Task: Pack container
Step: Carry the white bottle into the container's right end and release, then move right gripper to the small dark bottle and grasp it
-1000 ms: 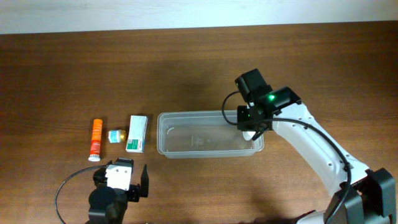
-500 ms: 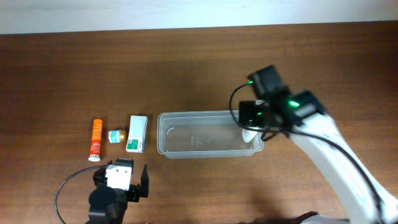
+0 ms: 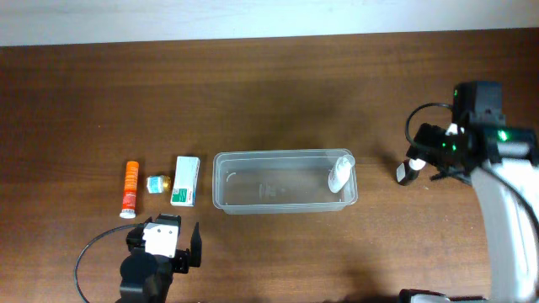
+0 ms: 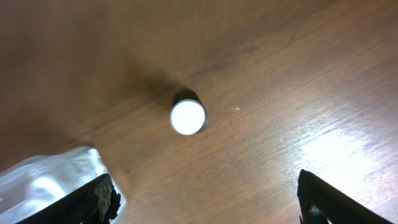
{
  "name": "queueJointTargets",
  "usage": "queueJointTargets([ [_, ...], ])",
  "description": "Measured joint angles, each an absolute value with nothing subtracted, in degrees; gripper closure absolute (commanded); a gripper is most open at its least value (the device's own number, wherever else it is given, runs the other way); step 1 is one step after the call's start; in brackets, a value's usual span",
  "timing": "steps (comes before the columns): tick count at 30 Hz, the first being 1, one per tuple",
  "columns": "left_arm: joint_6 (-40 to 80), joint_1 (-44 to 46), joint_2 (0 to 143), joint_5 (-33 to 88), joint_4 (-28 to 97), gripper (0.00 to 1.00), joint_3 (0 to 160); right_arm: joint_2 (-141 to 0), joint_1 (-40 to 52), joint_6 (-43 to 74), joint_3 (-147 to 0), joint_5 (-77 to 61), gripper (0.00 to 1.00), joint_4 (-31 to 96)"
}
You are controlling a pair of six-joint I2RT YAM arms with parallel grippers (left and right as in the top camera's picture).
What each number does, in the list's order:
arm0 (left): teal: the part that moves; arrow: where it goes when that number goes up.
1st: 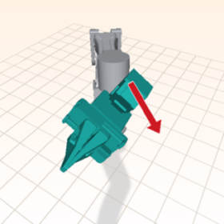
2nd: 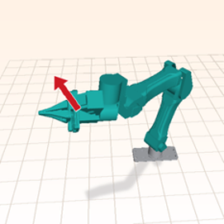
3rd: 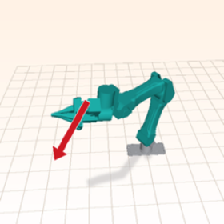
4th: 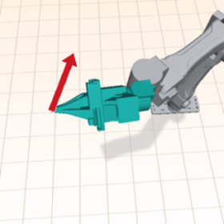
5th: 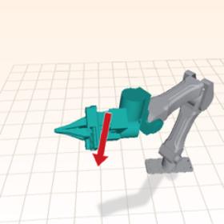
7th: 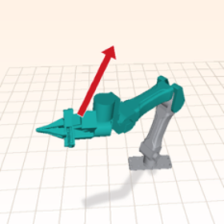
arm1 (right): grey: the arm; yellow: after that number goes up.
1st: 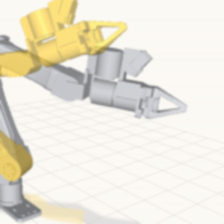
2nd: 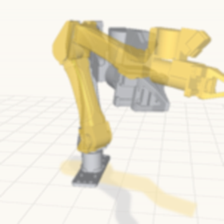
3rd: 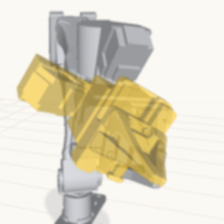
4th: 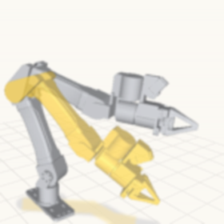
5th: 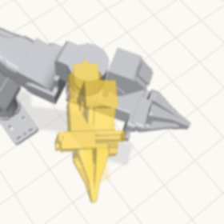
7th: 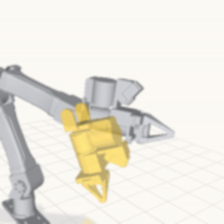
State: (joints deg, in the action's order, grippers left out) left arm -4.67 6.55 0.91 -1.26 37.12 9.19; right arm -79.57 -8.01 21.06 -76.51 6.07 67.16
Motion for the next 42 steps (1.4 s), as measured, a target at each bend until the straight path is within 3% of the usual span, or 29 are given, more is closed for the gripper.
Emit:
queueJointTargets([
  [6, -4.7, 6.5, 0.9, -1.3, 37.1, 0.0, 9.2, -91.4, -10.4, 18.8, -75.9, 1.3, 0.25, 64.7],
  [9, -4.7, 6.5, 0.9, -1.3, 37.1, 0.0, 9.2, -94.6, -10.5, 18.4, -75.9, 0.3, 0.32, 63.0],
  [24, -4.6, 6.5, 0.9, -1.3, 37.1, 0.0, 9.2, -99.9, -10.5, 18.6, -75.9, 0.1, 0.81, 60.6],
  [34, -4.7, 6.5, 0.9, -1.3, 37.1, 0.0, 9.2, -98.6, -10.5, 19.0, -78.5, -0.2, 0.89, 67.9],
  [42, -4.7, 6.5, 0.9, -1.3, 37.1, 0.0, 9.2, -84.6, -4.6, 19.1, -93.7, -0.5, 0.9, 78.0],
])
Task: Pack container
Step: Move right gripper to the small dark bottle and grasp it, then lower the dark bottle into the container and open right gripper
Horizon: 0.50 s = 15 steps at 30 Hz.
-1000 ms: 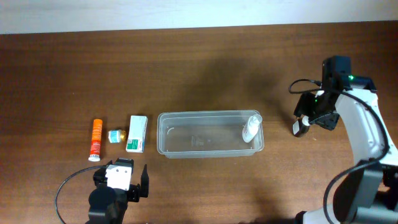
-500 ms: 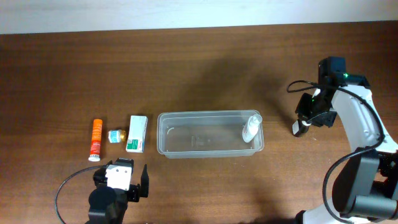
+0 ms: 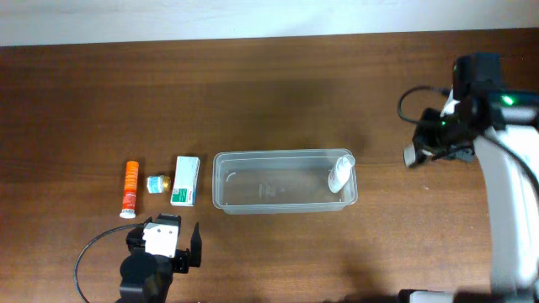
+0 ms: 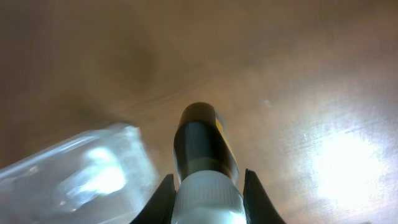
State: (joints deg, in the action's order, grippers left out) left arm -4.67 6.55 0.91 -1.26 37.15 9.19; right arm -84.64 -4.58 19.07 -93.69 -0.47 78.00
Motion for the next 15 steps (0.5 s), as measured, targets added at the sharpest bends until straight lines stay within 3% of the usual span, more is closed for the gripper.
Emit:
queueJointTargets([
  [7, -4.7, 6.5, 0.9, -1.3, 37.1, 0.0, 9.2, -72.8, 9.5, 20.7, -98.9, -1.2, 0.94, 79.1],
  [15, -4.6, 6.5, 0.9, -1.3, 37.1, 0.0, 9.2, -79.4, 23.0, 24.3, -96.7, -1.2, 0.96, 76.5],
])
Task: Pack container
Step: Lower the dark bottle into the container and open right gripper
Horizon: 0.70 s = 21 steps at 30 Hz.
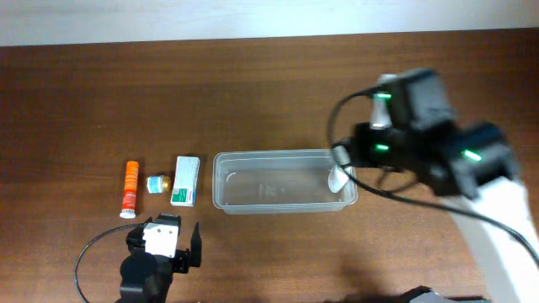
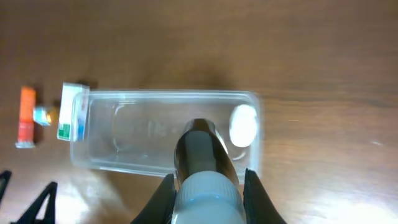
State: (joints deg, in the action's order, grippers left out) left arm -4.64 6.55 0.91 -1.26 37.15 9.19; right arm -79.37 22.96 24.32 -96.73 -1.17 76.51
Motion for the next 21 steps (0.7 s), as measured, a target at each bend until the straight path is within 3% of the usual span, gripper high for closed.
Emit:
queueJointTargets([
  [12, -4.6, 6.5, 0.9, -1.3, 37.1, 0.0, 9.2, -100.6, 28.3, 32.2, -94.9, 4.3, 0.96, 73.1],
  [21, -4.6, 6.5, 0.9, -1.3, 37.1, 0.0, 9.2, -104.4, 28.3, 36.3, -92.7, 5.0, 0.96, 72.1],
])
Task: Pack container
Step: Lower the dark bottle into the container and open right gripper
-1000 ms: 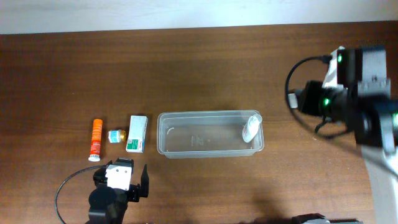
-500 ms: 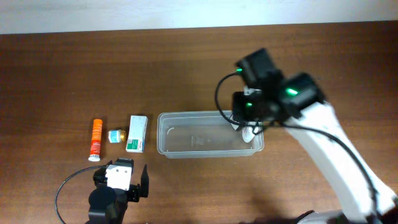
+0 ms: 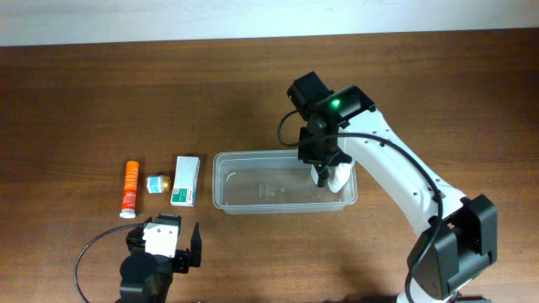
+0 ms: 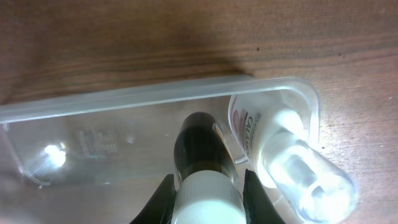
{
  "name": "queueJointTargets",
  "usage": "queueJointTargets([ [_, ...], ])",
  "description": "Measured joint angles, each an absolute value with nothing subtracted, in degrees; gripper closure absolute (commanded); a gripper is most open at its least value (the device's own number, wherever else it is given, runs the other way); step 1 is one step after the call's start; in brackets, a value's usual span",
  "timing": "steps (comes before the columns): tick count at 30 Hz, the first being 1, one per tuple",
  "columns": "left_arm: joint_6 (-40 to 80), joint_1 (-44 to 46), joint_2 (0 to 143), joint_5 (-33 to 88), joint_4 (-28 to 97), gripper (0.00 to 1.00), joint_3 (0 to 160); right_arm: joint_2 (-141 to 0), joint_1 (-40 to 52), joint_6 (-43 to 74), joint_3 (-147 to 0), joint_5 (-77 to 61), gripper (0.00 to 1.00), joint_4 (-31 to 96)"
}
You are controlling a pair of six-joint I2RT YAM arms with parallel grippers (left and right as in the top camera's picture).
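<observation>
A clear plastic container (image 3: 253, 156) lies at mid-table. A white bottle (image 3: 341, 176) leans in its right end; in the right wrist view the white bottle (image 4: 292, 158) shows beside the container's rim (image 4: 124, 102). My right gripper (image 3: 321, 168) is down in the container's right part, shut on a dark bottle (image 4: 200, 146) with a white cap (image 4: 208, 202). The right gripper (image 4: 207, 186) holds it just left of the white bottle. My left gripper (image 3: 164, 240) rests open near the front edge, holding nothing.
Left of the container lie an orange tube (image 3: 130, 188), a small teal and yellow item (image 3: 157, 183) and a white-and-green box (image 3: 185, 180). My right arm (image 3: 404, 181) reaches across the table's right half.
My right gripper, still shut on the dark bottle, was above the container and is now low inside its right part, close to the white bottle. The left arm has not moved.
My right gripper stood open over the dark bottle, which stood upright on the table right of the container. Then it was shut on the bottle near that spot. Then it held the bottle above the container, and now holds it down inside.
</observation>
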State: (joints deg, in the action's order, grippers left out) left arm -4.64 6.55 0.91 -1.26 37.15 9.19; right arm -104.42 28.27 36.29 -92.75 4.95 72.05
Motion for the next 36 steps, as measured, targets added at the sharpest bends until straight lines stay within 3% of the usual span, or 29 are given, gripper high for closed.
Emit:
queueJointTargets([
  [10, -4.6, 6.5, 0.9, -1.3, 37.1, 0.0, 9.2, -104.4, 28.4, 37.6, -84.4, 2.9, 0.96, 66.8],
  [22, -4.7, 6.5, 0.9, -1.3, 37.1, 0.0, 9.2, -104.4, 34.4, 40.6, -84.4, 2.0, 0.94, 66.7],
  [36, -4.7, 6.5, 0.9, -1.3, 37.1, 0.0, 9.2, -104.4, 34.3, 41.9, -84.4, 5.8, 0.89, 68.3],
])
